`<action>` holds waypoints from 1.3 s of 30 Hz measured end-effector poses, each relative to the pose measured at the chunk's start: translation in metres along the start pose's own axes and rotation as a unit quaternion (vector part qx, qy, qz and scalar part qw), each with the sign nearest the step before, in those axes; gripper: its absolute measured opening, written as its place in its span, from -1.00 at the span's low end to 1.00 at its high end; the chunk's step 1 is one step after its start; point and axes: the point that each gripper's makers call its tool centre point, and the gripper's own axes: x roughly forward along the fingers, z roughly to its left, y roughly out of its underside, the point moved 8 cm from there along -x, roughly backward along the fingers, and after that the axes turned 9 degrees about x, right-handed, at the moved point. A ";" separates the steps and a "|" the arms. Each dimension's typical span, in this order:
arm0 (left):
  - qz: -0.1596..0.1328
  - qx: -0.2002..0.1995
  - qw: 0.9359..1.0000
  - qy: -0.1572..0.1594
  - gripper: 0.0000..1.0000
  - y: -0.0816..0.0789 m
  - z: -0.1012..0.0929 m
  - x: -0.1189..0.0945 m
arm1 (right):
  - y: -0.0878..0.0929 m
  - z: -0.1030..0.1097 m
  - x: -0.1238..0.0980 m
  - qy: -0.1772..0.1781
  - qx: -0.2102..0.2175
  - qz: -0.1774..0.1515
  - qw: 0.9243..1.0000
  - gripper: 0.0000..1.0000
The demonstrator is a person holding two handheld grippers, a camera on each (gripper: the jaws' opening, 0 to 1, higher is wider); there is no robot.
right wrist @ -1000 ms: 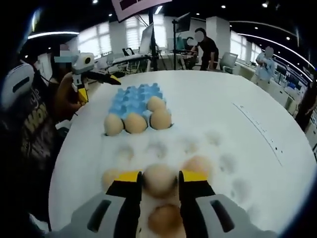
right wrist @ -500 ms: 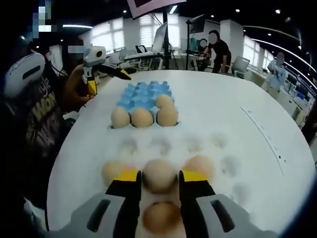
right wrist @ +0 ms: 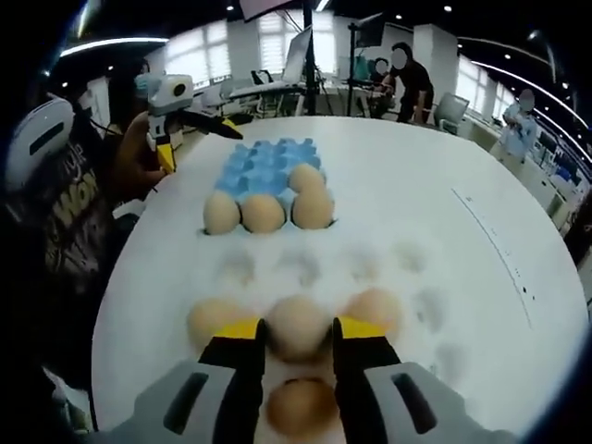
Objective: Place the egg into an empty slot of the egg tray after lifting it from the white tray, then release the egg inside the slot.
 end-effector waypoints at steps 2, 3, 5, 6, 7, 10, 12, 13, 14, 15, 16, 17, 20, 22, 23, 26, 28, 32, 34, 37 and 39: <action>0.002 0.001 1.000 0.002 0.74 0.000 -0.002 0.001 | 0.003 -0.003 -0.006 0.001 -0.010 -0.011 1.000 -0.41; 0.002 0.002 1.000 0.002 0.74 -0.001 -0.002 0.001 | 0.004 -0.005 -0.006 0.001 -0.003 -0.016 1.000 -0.41; 0.004 0.004 1.000 0.003 0.74 -0.002 -0.003 0.001 | 0.003 -0.004 -0.006 0.004 -0.003 -0.016 1.000 -0.42; 0.004 0.005 1.000 0.003 0.74 -0.003 -0.003 0.001 | 0.002 -0.004 -0.006 0.004 -0.003 -0.015 1.000 -0.43; 0.002 0.005 1.000 0.004 0.73 -0.005 -0.003 0.001 | 0.001 -0.007 -0.006 0.003 0.005 -0.013 1.000 -0.43; -0.007 0.006 1.000 0.003 0.73 -0.010 -0.004 0.001 | 0.000 -0.010 -0.006 -0.004 0.020 -0.018 1.000 -0.43; -0.010 0.009 1.000 0.003 0.73 -0.013 -0.005 0.000 | 0.000 -0.010 -0.006 -0.007 0.036 -0.028 0.999 -0.43; -0.011 0.009 1.000 0.004 0.73 -0.013 -0.005 -0.001 | 0.001 -0.011 -0.006 -0.008 0.042 -0.032 0.999 -0.43; -0.011 0.009 1.000 0.005 0.73 -0.013 -0.006 -0.001 | 0.001 -0.011 -0.007 -0.013 0.063 -0.044 0.997 -0.43; -0.011 0.007 1.000 0.007 0.73 -0.013 -0.006 -0.001 | 0.001 -0.012 -0.008 -0.016 0.070 -0.051 0.996 -0.43; -0.010 0.007 1.000 0.006 0.73 -0.012 -0.007 -0.001 | 0.001 -0.012 -0.008 -0.019 0.081 -0.058 0.995 -0.43; -0.008 0.008 1.000 0.005 0.73 -0.012 -0.007 0.000 | 0.002 -0.013 -0.008 -0.022 0.090 -0.063 0.994 -0.43; -0.007 0.007 1.000 0.004 0.73 -0.012 -0.007 -0.001 | 0.003 -0.013 -0.009 -0.022 0.089 -0.069 0.993 -0.43; -0.008 0.009 1.000 0.003 0.73 -0.013 -0.007 -0.002 | 0.002 -0.013 -0.009 -0.021 0.092 -0.071 0.993 -0.43; -0.008 0.009 1.000 0.002 0.73 -0.013 -0.007 -0.002 | 0.002 -0.013 -0.009 -0.021 0.092 -0.071 0.993 -0.43; -0.007 0.008 1.000 0.000 0.73 -0.012 -0.006 -0.003 | 0.001 -0.013 -0.009 -0.020 0.093 -0.072 0.993 -0.43; -0.008 0.008 1.000 0.001 0.73 -0.012 -0.006 -0.003 | 0.001 -0.013 -0.009 -0.019 0.093 -0.072 0.993 -0.43; -0.007 0.008 1.000 0.002 0.73 -0.011 -0.007 -0.003 | 0.000 -0.013 -0.009 -0.016 0.091 -0.072 0.993 -0.43; -0.007 0.007 1.000 0.001 0.73 -0.010 -0.006 -0.003 | -0.001 -0.013 -0.010 -0.015 0.089 -0.072 0.993 -0.43; -0.008 0.006 1.000 -0.001 0.73 -0.010 -0.005 -0.005 | -0.006 -0.013 -0.013 -0.014 0.089 -0.081 0.993 -0.43; -0.010 0.005 1.000 -0.002 0.73 -0.010 -0.004 -0.005 | -0.010 -0.012 -0.014 -0.013 0.086 -0.084 0.993 -0.43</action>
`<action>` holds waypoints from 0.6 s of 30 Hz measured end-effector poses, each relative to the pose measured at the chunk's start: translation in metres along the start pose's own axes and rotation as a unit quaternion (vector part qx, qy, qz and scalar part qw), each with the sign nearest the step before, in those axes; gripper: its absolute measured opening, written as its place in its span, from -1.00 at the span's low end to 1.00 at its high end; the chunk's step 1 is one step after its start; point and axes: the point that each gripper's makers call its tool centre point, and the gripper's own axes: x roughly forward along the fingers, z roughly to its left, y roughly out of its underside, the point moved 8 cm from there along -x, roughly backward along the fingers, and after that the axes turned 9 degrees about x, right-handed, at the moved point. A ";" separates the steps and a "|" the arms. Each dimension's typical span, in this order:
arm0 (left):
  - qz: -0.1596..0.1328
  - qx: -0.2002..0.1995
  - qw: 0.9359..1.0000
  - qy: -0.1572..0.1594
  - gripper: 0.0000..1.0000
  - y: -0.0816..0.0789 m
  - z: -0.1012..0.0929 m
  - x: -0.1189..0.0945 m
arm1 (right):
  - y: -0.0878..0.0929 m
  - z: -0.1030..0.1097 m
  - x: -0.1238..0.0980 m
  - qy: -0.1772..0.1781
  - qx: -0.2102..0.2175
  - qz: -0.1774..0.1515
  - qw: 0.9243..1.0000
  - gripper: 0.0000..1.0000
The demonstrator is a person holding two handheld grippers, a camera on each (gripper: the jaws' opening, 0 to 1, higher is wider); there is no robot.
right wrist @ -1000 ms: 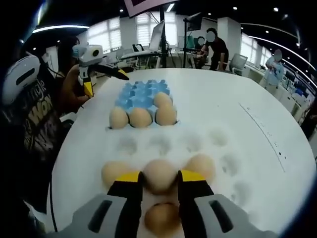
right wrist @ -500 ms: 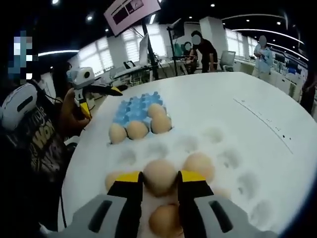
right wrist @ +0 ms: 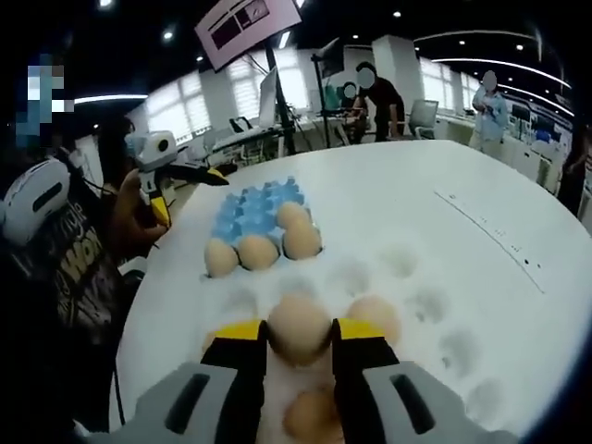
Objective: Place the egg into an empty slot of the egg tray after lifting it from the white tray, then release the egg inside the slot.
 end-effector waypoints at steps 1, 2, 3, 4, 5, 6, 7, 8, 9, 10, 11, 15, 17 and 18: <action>0.000 0.000 1.000 0.000 0.73 0.000 0.000 0.000 | -0.003 0.000 0.000 0.002 -0.002 -0.003 1.000 -0.43; 0.000 0.000 1.000 0.000 0.73 0.000 0.000 0.000 | -0.004 0.001 0.001 0.001 -0.003 -0.003 1.000 -0.43; 0.000 0.000 1.000 0.000 0.73 0.001 0.000 0.000 | -0.005 0.001 0.001 0.002 -0.003 -0.004 1.000 -0.43; 0.000 -0.001 1.000 0.001 0.73 0.001 0.000 0.000 | -0.007 0.001 0.003 0.008 -0.002 -0.004 1.000 -0.43; 0.001 -0.001 1.000 0.001 0.73 0.002 0.000 0.000 | -0.008 0.002 0.004 0.008 -0.005 -0.006 1.000 -0.43; 0.001 -0.002 1.000 0.001 0.73 0.003 0.000 0.001 | -0.009 0.003 0.004 0.006 -0.007 -0.008 1.000 -0.43; 0.003 -0.003 1.000 0.002 0.73 0.004 0.000 0.001 | -0.011 0.004 0.005 0.005 -0.006 -0.010 1.000 -0.43; 0.004 -0.003 1.000 0.003 0.73 0.004 0.000 0.001 | -0.012 0.005 0.005 0.004 -0.007 -0.011 1.000 -0.43; 0.003 -0.003 1.000 0.004 0.73 0.004 0.000 0.001 | -0.013 0.005 0.006 0.005 -0.009 -0.012 1.000 -0.43; 0.001 -0.003 1.000 0.005 0.73 0.004 -0.001 0.001 | -0.014 0.006 0.007 0.005 -0.011 -0.012 1.000 -0.43; 0.000 -0.003 1.000 0.005 0.73 0.004 -0.001 0.001 | -0.015 0.007 0.007 0.006 -0.013 -0.012 1.000 -0.43; 0.000 -0.004 1.000 0.002 0.73 0.005 0.002 0.000 | -0.018 0.010 0.010 0.007 -0.020 -0.006 1.000 -0.43; 0.000 -0.004 1.000 0.000 0.73 0.005 0.002 -0.001 | -0.020 0.011 0.011 0.006 -0.021 -0.011 1.000 -0.43; -0.001 -0.005 1.000 0.000 0.73 0.005 0.002 -0.002 | -0.021 0.011 0.012 0.005 -0.022 -0.011 1.000 -0.43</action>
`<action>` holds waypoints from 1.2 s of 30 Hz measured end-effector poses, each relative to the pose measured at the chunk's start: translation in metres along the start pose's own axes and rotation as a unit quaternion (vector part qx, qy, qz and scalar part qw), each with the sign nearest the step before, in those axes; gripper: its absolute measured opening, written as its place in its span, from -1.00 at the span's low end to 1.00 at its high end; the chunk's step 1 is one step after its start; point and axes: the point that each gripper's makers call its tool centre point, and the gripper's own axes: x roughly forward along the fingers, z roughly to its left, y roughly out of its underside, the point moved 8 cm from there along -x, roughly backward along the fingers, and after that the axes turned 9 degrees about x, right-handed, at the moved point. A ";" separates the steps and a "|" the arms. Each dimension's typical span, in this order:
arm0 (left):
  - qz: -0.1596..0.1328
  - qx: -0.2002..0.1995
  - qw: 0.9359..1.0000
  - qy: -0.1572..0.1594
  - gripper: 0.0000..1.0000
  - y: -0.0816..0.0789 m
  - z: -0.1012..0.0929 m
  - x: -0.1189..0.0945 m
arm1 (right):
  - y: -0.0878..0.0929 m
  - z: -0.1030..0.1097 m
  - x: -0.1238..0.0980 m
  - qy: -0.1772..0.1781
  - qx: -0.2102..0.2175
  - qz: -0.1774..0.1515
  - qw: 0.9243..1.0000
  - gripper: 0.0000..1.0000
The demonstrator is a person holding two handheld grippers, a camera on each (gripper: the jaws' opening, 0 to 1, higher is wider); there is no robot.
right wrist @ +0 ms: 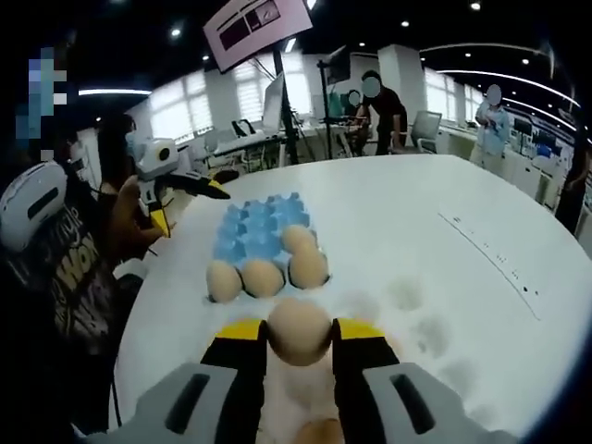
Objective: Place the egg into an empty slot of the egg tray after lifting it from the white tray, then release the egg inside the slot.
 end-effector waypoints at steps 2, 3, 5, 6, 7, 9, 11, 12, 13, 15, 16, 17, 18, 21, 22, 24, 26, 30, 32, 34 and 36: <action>-0.001 -0.001 1.000 0.000 0.73 0.000 0.000 -0.001 | -0.002 0.000 0.001 0.002 -0.002 -0.001 1.000 -0.43; 0.000 -0.001 1.000 -0.001 0.73 0.001 0.000 -0.001 | -0.003 0.000 0.001 0.003 -0.004 -0.002 1.000 -0.43; 0.001 -0.002 1.000 -0.001 0.73 0.002 0.000 -0.001 | -0.005 0.001 0.002 0.003 -0.004 -0.005 1.000 -0.43; 0.001 -0.002 1.000 -0.001 0.73 0.002 0.000 -0.001 | -0.006 0.001 0.002 0.002 -0.004 -0.007 1.000 -0.43; 0.000 -0.002 1.000 -0.002 0.73 0.002 0.000 -0.001 | -0.007 0.001 0.002 0.002 -0.004 -0.007 1.000 -0.43; 0.000 -0.002 1.000 -0.002 0.73 0.002 0.001 -0.002 | -0.009 0.002 0.003 0.001 -0.007 -0.009 1.000 -0.43; -0.001 -0.002 1.000 -0.002 0.73 0.002 0.001 -0.002 | -0.010 0.004 0.005 0.002 -0.008 -0.007 1.000 -0.43; -0.001 -0.002 1.000 -0.001 0.73 0.002 0.001 -0.001 | -0.010 0.004 0.006 0.004 -0.009 -0.008 1.000 -0.43; -0.001 -0.002 1.000 -0.001 0.73 0.002 0.001 -0.001 | -0.011 0.004 0.006 0.003 -0.009 -0.010 1.000 -0.43; -0.002 -0.003 1.000 0.001 0.73 0.003 0.001 -0.001 | -0.012 0.005 0.007 0.003 -0.010 -0.012 1.000 -0.43; -0.001 -0.004 1.000 0.001 0.73 0.003 0.001 0.000 | -0.014 0.004 0.007 0.004 -0.011 -0.013 1.000 -0.43; -0.001 -0.004 1.000 0.002 0.73 0.004 0.001 0.000 | -0.015 0.004 0.007 0.004 -0.012 -0.014 1.000 -0.43; -0.001 -0.004 1.000 0.002 0.73 0.004 0.001 0.000 | -0.016 0.004 0.007 0.003 -0.013 -0.015 1.000 -0.43; -0.002 -0.005 1.000 0.001 0.73 0.004 0.002 0.000 | -0.021 0.007 0.009 0.003 -0.018 -0.016 1.000 -0.43; -0.002 -0.005 1.000 0.001 0.73 0.004 0.002 0.000 | -0.022 0.008 0.009 0.004 -0.019 -0.016 1.000 -0.43; -0.004 -0.006 1.000 0.001 0.74 0.004 0.003 -0.001 | -0.026 0.010 0.011 0.001 -0.022 -0.020 1.000 -0.43; -0.003 -0.006 1.000 0.002 0.74 0.005 0.003 -0.001 | -0.029 0.012 0.014 -0.001 -0.025 -0.023 0.999 -0.43; -0.003 -0.007 1.000 0.002 0.74 0.006 0.004 -0.001 | -0.032 0.015 0.020 -0.007 -0.033 -0.019 0.999 -0.43; -0.002 -0.009 1.000 0.001 0.74 0.007 0.005 -0.002 | -0.033 0.015 0.022 -0.005 -0.038 -0.015 0.999 -0.43; -0.002 -0.009 1.000 0.001 0.74 0.008 0.006 -0.002 | -0.034 0.017 0.025 -0.008 -0.037 -0.017 0.999 -0.43; -0.002 -0.010 1.000 0.001 0.74 0.008 0.006 -0.002 | -0.035 0.020 0.029 -0.014 -0.040 -0.015 0.999 -0.43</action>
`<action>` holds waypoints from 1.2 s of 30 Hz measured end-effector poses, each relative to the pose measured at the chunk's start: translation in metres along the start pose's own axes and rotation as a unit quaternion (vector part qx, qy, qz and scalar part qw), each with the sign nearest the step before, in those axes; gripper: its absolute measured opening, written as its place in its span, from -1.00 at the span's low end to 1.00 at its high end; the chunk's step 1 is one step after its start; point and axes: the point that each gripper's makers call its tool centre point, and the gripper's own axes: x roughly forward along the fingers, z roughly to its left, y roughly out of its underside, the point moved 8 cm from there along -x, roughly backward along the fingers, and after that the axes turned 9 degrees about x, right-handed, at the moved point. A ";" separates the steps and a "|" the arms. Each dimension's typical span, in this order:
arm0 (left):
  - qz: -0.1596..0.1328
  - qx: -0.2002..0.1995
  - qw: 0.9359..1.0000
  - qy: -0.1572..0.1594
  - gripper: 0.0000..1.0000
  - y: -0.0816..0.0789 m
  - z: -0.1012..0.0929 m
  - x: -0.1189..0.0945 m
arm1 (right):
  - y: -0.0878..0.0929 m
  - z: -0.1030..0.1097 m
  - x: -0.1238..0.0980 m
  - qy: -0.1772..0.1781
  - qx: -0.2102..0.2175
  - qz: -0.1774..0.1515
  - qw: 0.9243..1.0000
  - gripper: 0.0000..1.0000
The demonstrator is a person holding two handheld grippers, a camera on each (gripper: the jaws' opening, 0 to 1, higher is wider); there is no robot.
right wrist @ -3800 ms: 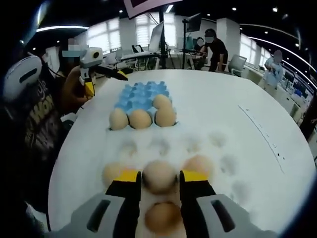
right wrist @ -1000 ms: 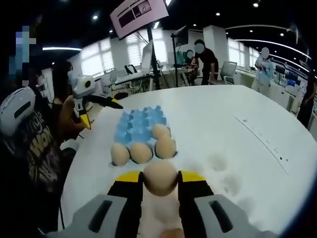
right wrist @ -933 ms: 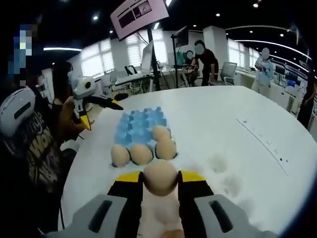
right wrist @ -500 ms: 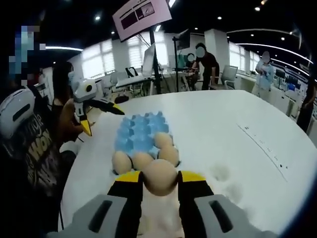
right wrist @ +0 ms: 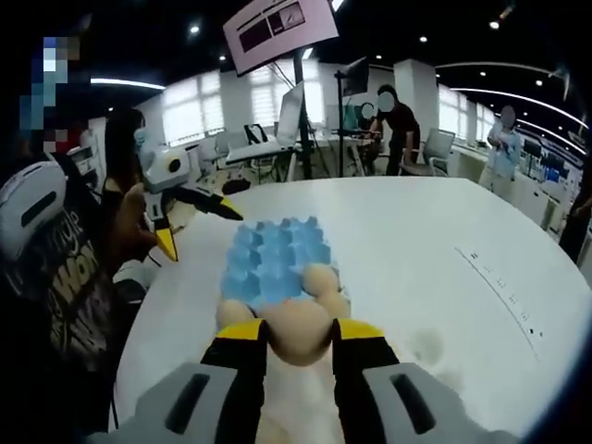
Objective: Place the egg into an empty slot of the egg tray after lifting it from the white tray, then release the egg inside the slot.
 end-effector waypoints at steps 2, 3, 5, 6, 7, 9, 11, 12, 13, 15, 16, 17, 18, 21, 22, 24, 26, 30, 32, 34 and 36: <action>-0.001 0.001 1.000 0.000 0.74 0.000 0.000 0.000 | -0.002 0.001 0.003 -0.002 -0.002 -0.001 1.000 -0.43; -0.001 0.001 1.000 0.000 0.74 0.000 0.000 -0.001 | -0.002 0.001 0.004 -0.004 -0.003 0.000 1.000 -0.43; -0.002 0.000 1.000 0.000 0.74 0.000 0.000 -0.001 | -0.003 0.003 0.007 -0.003 -0.003 -0.002 1.000 -0.43; -0.001 0.000 1.000 0.000 0.74 0.001 0.000 -0.001 | -0.004 0.005 0.009 -0.003 -0.006 -0.003 1.000 -0.43; -0.001 0.000 1.000 -0.001 0.74 0.001 0.000 -0.001 | -0.004 0.008 0.011 -0.006 -0.008 -0.002 1.000 -0.43; 0.000 -0.001 1.000 -0.001 0.74 0.002 0.000 -0.002 | -0.006 0.009 0.015 -0.011 -0.008 -0.004 1.000 -0.43; 0.000 -0.002 1.000 -0.002 0.74 0.002 0.001 -0.002 | -0.007 0.010 0.018 -0.016 -0.010 -0.005 1.000 -0.43; 0.000 -0.001 1.000 -0.002 0.74 0.002 0.001 -0.002 | -0.008 0.011 0.019 -0.018 -0.010 -0.006 1.000 -0.43; 0.000 -0.001 1.000 -0.002 0.74 0.002 0.001 -0.002 | -0.008 0.012 0.021 -0.021 -0.011 -0.004 1.000 -0.43; 0.000 -0.002 1.000 -0.002 0.74 0.002 0.001 -0.002 | -0.009 0.013 0.024 -0.024 -0.012 -0.006 1.000 -0.43; 0.001 -0.003 1.000 -0.002 0.74 0.003 0.001 -0.002 | -0.009 0.014 0.026 -0.027 -0.012 -0.006 1.000 -0.43; 0.001 -0.003 1.000 -0.002 0.74 0.003 0.001 -0.002 | -0.010 0.015 0.027 -0.028 -0.012 -0.008 1.000 -0.43; 0.000 -0.004 1.000 -0.001 0.74 0.003 0.001 -0.001 | -0.011 0.016 0.029 -0.029 -0.013 -0.009 0.999 -0.43; 0.000 -0.003 1.000 -0.001 0.74 0.003 0.001 -0.001 | -0.014 0.020 0.034 -0.036 -0.017 -0.009 0.999 -0.43; 0.000 -0.003 1.000 0.000 0.74 0.003 0.000 -0.001 | -0.014 0.020 0.035 -0.038 -0.018 -0.010 0.999 -0.43; 0.000 -0.004 1.000 0.000 0.73 0.004 0.000 -0.001 | -0.017 0.021 0.037 -0.038 -0.018 -0.013 0.999 -0.43; 0.000 -0.005 1.000 0.000 0.73 0.004 0.001 -0.002 | -0.018 0.022 0.039 -0.041 -0.021 -0.010 0.999 -0.43; -0.001 -0.006 1.000 -0.001 0.73 0.005 0.001 -0.002 | -0.019 0.023 0.043 -0.044 -0.023 -0.010 0.999 -0.43; 0.000 -0.006 1.000 -0.002 0.73 0.006 0.002 -0.003 | -0.021 0.024 0.045 -0.045 -0.024 -0.011 0.999 -0.43; -0.001 -0.007 1.000 -0.002 0.73 0.006 0.002 -0.003 | -0.022 0.025 0.048 -0.046 -0.026 -0.010 0.999 -0.43; -0.001 -0.007 1.000 -0.001 0.73 0.006 0.003 -0.003 | -0.023 0.026 0.051 -0.050 -0.026 -0.010 0.998 -0.43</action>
